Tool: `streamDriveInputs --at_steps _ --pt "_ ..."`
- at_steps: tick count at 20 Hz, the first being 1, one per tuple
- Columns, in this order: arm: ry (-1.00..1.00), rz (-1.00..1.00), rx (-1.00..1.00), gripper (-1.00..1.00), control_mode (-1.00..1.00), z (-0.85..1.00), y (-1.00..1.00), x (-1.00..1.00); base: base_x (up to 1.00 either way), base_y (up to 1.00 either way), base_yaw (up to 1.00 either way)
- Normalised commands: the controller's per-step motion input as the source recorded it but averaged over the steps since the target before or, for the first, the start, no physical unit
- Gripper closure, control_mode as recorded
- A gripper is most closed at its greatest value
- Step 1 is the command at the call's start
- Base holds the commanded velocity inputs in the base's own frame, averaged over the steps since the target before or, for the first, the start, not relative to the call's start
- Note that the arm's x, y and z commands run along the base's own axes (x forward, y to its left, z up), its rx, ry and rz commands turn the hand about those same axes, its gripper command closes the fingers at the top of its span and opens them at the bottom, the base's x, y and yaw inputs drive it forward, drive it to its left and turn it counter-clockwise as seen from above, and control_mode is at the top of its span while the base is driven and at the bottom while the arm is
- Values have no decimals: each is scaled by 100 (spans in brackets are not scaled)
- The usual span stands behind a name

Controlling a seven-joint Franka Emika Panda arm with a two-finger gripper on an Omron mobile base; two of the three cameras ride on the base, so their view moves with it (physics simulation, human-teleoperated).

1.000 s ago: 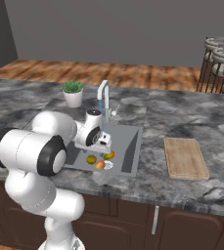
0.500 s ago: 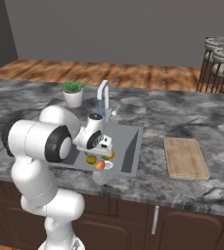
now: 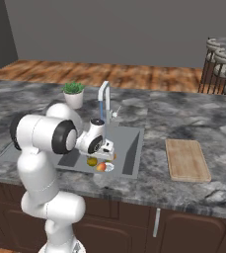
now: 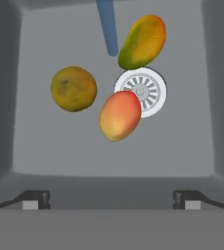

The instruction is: Pick the mango, orange, mango from the sink and place them on the cutting board to airdry. Then turn off the sink faucet.

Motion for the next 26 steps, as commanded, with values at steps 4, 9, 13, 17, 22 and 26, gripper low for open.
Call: streamDriveInputs --at_steps 4,9,13,17,22,26 --pt "-3 0 0 -100 -100 -27 0 11 0 0 0" --pt "-1 0 0 -100 -100 -23 0 15 0 0 0" --pt "0 0 0 -100 -100 -9 0 13 0 0 0" --pt "0 0 0 -100 -100 -5 0 18 0 0 0" --pt "0 0 0 -100 -100 -12 0 15 0 0 0" --pt "0 0 0 -100 -100 -18 0 11 0 0 0"
